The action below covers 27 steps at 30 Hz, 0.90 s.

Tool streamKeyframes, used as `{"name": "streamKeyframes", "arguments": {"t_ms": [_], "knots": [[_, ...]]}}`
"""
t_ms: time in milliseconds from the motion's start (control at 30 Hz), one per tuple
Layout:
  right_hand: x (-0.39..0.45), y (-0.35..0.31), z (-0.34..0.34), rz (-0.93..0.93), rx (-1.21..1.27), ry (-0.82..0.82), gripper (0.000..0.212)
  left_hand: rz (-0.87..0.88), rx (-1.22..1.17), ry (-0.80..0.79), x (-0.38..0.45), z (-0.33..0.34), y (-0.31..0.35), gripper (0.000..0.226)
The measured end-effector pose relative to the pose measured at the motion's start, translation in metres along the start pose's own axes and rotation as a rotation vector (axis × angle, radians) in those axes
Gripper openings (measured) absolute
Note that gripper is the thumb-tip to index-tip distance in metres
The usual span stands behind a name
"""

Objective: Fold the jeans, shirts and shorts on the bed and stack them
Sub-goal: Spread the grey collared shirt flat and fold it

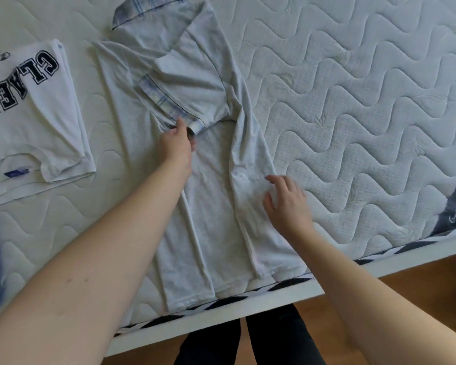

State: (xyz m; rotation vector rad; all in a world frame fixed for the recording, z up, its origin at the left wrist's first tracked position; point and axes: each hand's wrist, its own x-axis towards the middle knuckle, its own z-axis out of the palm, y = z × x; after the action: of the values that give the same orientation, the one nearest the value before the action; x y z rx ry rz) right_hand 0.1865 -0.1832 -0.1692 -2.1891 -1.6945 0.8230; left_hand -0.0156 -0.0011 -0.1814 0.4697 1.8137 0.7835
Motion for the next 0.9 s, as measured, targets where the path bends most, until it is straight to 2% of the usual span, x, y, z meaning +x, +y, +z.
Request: {"name": "streamKeyframes", "arguments": {"t_ms": [100, 200, 300, 433, 500, 567, 633, 733, 833, 900], "knots": [[0.033, -0.018, 0.004, -0.045, -0.027, -0.055, 0.045, -0.329, -0.223, -0.16, 0.019, 0.004, 0.036, 0.04], [0.049, -0.028, 0.009, -0.072, -0.039, -0.117, 0.049, -0.369, -0.222, -0.196, 0.02, 0.009, 0.053, 0.017], [0.056, -0.029, 0.012, -0.104, -0.089, -0.174, 0.055, -0.391, -0.098, -0.225, 0.015, 0.007, 0.062, 0.016], [0.059, -0.027, 0.014, -0.104, -0.125, -0.189, 0.057, -0.239, 0.131, -0.241, 0.017, -0.009, 0.07, 0.02], [0.058, -0.026, 0.015, -0.099, -0.13, -0.183, 0.056, -0.043, 0.228, -0.161, 0.022, -0.02, 0.073, 0.018], [0.058, -0.026, 0.015, -0.094, -0.141, -0.182, 0.055, 0.218, 0.225, -0.072, 0.03, -0.033, 0.074, 0.014], [0.059, -0.027, 0.016, -0.084, -0.16, -0.184, 0.055, 0.405, 0.217, -0.032, 0.036, -0.046, 0.071, 0.018], [0.062, -0.032, 0.016, -0.065, -0.177, -0.162, 0.05, 0.415, 0.25, -0.056, 0.046, -0.056, 0.059, 0.004], [0.07, -0.037, 0.014, -0.047, -0.186, -0.132, 0.041, 0.294, 0.484, -0.19, 0.06, -0.061, 0.043, 0.023], [0.077, -0.041, 0.012, -0.024, -0.186, -0.107, 0.033, 0.259, 0.584, -0.137, 0.068, -0.064, 0.042, 0.032]]}}
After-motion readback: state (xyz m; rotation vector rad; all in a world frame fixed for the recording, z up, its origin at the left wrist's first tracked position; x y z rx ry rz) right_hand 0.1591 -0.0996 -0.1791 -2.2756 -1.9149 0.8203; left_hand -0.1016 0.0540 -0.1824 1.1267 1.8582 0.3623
